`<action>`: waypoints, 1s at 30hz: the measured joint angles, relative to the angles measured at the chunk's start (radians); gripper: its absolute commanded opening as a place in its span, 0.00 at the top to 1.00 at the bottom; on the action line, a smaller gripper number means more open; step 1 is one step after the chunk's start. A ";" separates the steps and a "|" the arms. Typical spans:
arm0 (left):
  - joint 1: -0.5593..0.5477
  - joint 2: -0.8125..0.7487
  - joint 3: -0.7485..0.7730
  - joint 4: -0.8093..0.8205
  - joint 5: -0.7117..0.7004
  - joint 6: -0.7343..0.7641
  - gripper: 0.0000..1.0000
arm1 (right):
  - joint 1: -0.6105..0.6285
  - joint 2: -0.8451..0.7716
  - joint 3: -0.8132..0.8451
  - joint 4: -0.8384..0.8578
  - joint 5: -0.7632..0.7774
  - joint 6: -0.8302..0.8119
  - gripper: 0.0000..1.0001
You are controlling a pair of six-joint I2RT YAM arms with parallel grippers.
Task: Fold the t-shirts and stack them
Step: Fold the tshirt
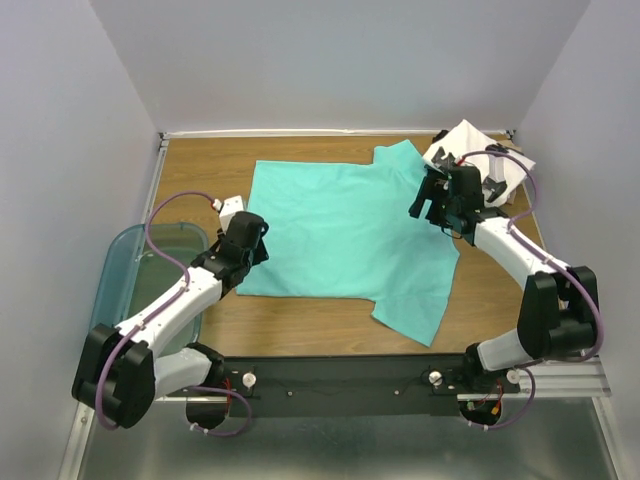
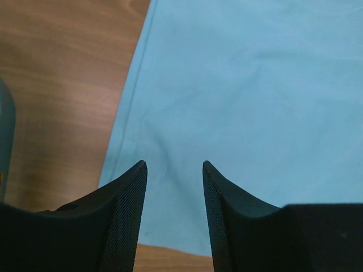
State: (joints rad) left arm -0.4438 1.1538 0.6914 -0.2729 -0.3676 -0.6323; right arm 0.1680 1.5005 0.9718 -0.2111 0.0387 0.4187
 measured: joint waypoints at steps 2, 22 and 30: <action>-0.027 -0.023 -0.024 -0.058 -0.042 -0.043 0.49 | 0.000 -0.039 -0.021 -0.001 -0.005 0.000 0.02; -0.082 0.009 -0.094 -0.280 -0.156 -0.421 0.51 | 0.000 -0.213 -0.114 -0.002 -0.010 -0.011 0.00; -0.082 0.004 -0.116 -0.293 -0.163 -0.495 0.52 | 0.000 -0.263 -0.134 -0.002 -0.010 -0.028 0.00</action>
State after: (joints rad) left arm -0.5259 1.1576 0.5758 -0.5655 -0.5301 -1.1271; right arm 0.1680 1.2373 0.8375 -0.2134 0.0292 0.3908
